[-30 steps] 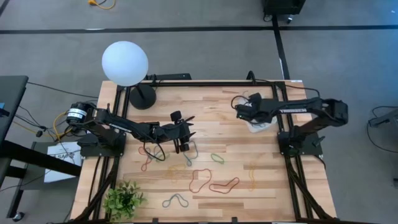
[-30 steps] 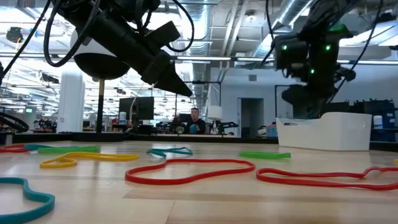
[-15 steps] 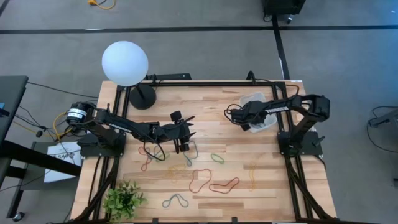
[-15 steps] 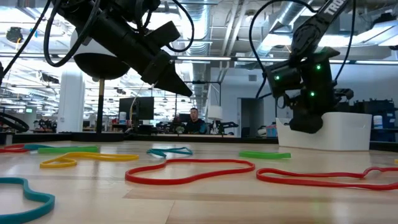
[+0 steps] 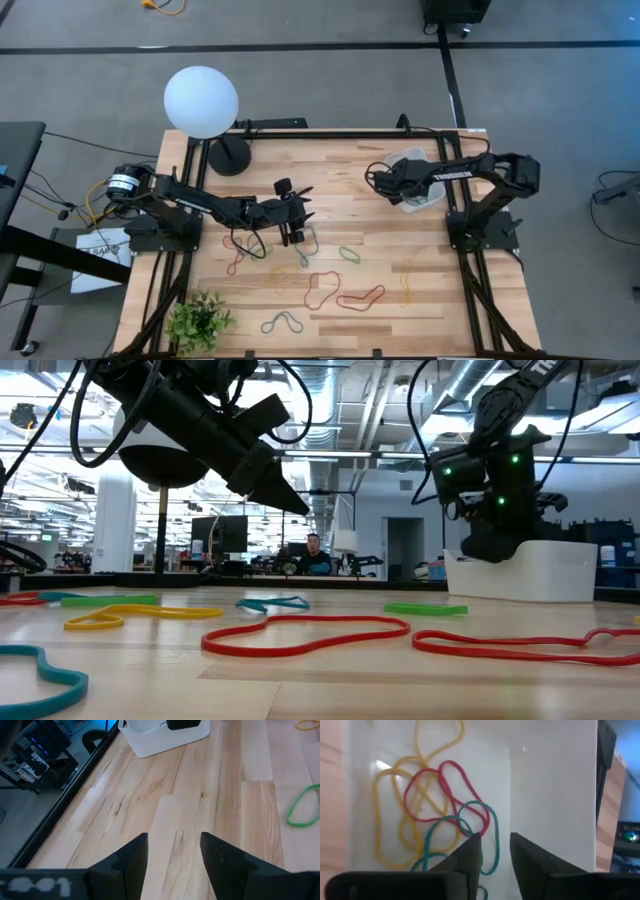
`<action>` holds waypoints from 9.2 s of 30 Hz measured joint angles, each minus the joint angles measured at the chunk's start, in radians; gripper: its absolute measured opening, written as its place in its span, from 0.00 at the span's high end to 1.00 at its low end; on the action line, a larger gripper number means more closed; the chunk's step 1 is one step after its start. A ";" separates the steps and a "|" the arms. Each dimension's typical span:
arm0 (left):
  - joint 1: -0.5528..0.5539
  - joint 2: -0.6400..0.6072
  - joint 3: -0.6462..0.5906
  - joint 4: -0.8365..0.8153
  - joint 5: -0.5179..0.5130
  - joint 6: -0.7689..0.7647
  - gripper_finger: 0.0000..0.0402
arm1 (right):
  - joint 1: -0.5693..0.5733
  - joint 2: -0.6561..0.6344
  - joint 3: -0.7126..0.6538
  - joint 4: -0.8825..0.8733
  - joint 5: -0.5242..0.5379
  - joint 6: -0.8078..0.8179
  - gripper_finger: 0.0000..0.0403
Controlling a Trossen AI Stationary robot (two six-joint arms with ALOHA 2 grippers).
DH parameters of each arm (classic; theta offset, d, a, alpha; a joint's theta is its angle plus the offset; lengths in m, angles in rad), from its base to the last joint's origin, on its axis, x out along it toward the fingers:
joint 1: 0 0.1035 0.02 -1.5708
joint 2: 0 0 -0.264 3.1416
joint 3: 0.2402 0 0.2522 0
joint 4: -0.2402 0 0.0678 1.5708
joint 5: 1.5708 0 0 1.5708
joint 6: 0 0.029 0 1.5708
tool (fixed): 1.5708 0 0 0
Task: Pick and place items into bin
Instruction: Put the left red rubber band into the white bin
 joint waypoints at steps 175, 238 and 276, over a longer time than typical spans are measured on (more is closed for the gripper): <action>-0.197 -0.124 0.613 -1.657 0.020 -0.326 1.00 | 0.597 -0.378 -0.394 1.246 -0.268 -0.575 0.72; -0.125 0.032 0.600 -0.897 -0.055 0.060 1.00 | 0.488 0.204 -0.064 1.959 -0.123 -0.889 0.78; -0.125 0.041 0.601 -1.091 -0.165 -0.039 0.81 | 0.577 0.051 -0.065 1.414 0.413 -0.846 1.00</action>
